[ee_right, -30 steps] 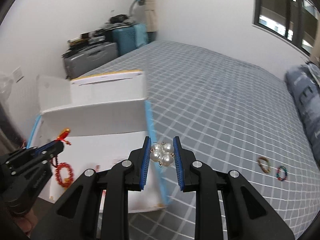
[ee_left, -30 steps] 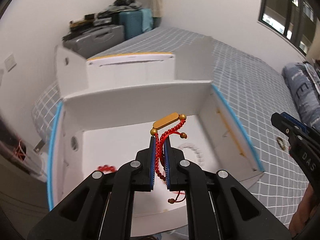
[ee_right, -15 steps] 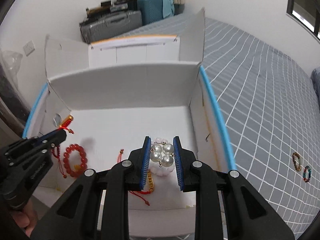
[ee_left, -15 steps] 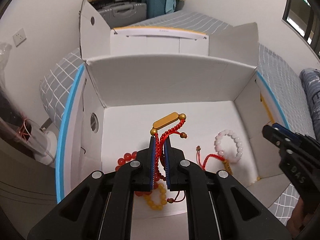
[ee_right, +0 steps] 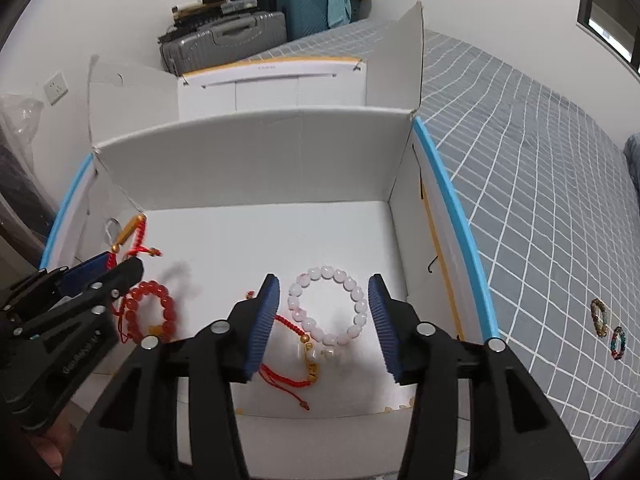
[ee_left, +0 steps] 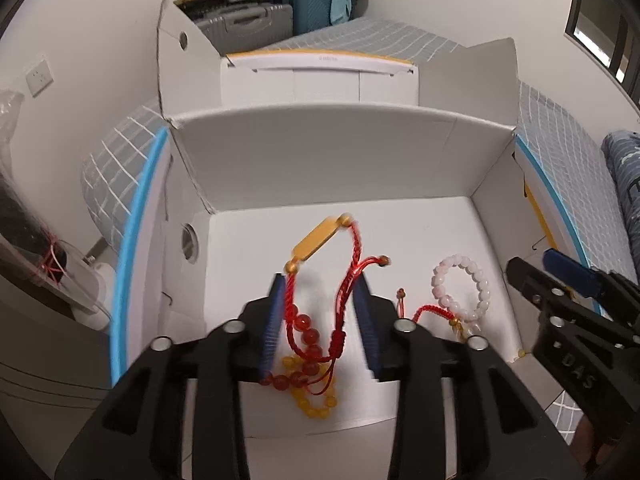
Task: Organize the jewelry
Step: 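Open both tools to drop the red cord bracelet and pearls into the box, then move both open tools back over the wooden and multicolour bead bracelets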
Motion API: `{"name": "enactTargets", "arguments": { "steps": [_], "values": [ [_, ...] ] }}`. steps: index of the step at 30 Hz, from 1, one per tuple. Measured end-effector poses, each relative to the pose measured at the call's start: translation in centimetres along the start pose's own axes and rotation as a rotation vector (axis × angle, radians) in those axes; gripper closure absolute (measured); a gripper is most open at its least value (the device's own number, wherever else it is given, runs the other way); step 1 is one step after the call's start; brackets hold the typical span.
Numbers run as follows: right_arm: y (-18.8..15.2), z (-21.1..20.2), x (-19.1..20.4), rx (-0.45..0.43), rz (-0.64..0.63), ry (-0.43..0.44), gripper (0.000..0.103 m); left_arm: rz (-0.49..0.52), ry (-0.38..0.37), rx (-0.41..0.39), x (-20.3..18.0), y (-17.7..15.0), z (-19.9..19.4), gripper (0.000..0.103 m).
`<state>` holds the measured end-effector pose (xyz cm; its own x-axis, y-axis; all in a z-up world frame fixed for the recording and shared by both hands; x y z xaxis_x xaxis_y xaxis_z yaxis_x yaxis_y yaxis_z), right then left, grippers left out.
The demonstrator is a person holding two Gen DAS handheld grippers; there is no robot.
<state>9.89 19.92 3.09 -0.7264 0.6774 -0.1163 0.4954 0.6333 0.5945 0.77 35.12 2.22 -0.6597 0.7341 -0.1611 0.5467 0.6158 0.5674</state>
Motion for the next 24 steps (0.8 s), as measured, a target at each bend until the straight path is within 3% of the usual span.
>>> {"name": "enactTargets", "arguments": {
  "steps": [1, 3, 12, 15, 24],
  "values": [
    [0.0, -0.6, -0.1, -0.018, 0.006, -0.010, 0.047, -0.001, 0.004, -0.020, 0.0, 0.0, -0.3, 0.049],
    [0.1, -2.4, -0.6, -0.080, 0.022, -0.036, 0.036, -0.001, 0.018, -0.038, 0.1, 0.1, -0.5, 0.044],
    [-0.1, -6.0, -2.2, -0.165, 0.032, -0.111, 0.018, -0.004, 0.010, -0.119, -0.5, 0.5, -2.4, 0.010],
    [-0.8, -7.4, -3.1, -0.195, 0.040, -0.151, 0.008, 0.012, 0.007, -0.144, -1.4, 0.4, -3.2, 0.006],
    [-4.9, -11.6, -6.7, -0.220, 0.063, -0.216, 0.008, 0.032, -0.039, -0.138, -4.8, -0.5, -4.4, 0.006]
  ]
}}
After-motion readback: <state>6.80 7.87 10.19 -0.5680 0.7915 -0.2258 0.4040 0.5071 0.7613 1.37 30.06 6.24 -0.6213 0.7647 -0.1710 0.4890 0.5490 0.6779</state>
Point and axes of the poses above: each gripper's, at about its wrist camera, not at the fingertips, and z roughly the way its jaws point, x to its left, y to its top, the point moved 2 cm from there along z, roughly the way its jaws point, and after that the axes turned 12 degrees about -z, right-handed, at the moved point
